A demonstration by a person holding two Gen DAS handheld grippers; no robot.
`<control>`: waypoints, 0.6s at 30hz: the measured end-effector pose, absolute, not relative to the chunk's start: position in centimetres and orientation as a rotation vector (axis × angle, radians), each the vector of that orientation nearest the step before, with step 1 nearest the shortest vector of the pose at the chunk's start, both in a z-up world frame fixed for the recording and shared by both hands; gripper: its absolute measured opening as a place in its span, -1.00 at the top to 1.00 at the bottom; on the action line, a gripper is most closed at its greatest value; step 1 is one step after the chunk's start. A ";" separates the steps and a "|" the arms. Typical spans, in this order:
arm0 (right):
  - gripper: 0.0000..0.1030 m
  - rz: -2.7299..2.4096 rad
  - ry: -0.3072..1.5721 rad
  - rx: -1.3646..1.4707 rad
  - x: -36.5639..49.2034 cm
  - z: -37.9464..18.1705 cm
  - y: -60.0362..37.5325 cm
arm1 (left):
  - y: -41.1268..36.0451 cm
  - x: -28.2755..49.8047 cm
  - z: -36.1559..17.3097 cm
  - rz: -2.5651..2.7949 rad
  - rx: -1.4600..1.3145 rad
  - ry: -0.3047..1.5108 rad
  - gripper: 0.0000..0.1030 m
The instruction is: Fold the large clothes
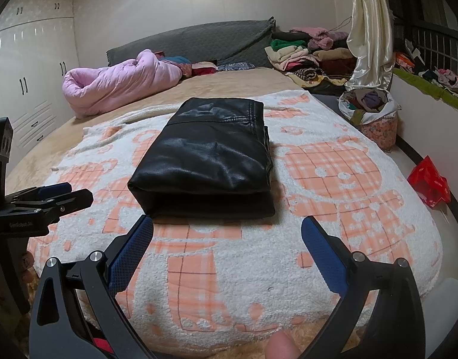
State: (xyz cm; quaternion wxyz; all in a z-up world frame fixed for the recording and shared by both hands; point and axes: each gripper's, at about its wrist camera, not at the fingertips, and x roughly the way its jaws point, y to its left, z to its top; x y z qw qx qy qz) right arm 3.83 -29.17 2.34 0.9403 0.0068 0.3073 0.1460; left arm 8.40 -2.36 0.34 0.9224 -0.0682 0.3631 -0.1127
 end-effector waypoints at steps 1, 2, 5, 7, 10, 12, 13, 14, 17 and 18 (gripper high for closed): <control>-0.92 0.298 0.627 0.014 3.8 2.3 -29.2 | -2.4 8.4 0.4 -0.232 -0.142 0.745 -0.82; -0.92 0.298 0.629 0.014 3.8 2.3 -29.2 | -2.4 8.3 0.4 -0.232 -0.142 0.744 -0.82; -0.92 0.294 0.629 0.014 3.8 2.3 -29.4 | -2.6 8.1 0.5 -0.229 -0.126 0.733 -0.82; -0.92 0.283 0.631 0.011 3.8 2.4 -29.4 | -2.7 8.0 0.5 -0.233 -0.121 0.732 -0.82; -0.92 0.250 0.630 0.017 3.8 2.4 -30.0 | -2.8 8.0 0.5 -0.226 -0.112 0.734 -0.82; -0.92 0.216 0.631 0.027 3.7 2.4 -30.8 | -2.7 8.1 0.3 -0.233 -0.111 0.745 -0.82; -0.92 0.195 0.632 0.032 3.7 2.4 -31.3 | -2.7 8.2 0.2 -0.241 -0.116 0.756 -0.82; -0.91 0.163 0.632 0.045 3.6 2.3 -32.1 | -2.6 8.2 0.1 -0.242 -0.118 0.764 -0.82; -0.91 0.057 0.636 0.095 3.0 1.9 -35.5 | -1.7 8.3 -0.5 -0.239 -0.137 0.787 -0.82; -0.91 0.027 0.640 0.108 2.9 1.7 -36.5 | -1.1 8.3 -0.5 -0.230 -0.148 0.786 -0.82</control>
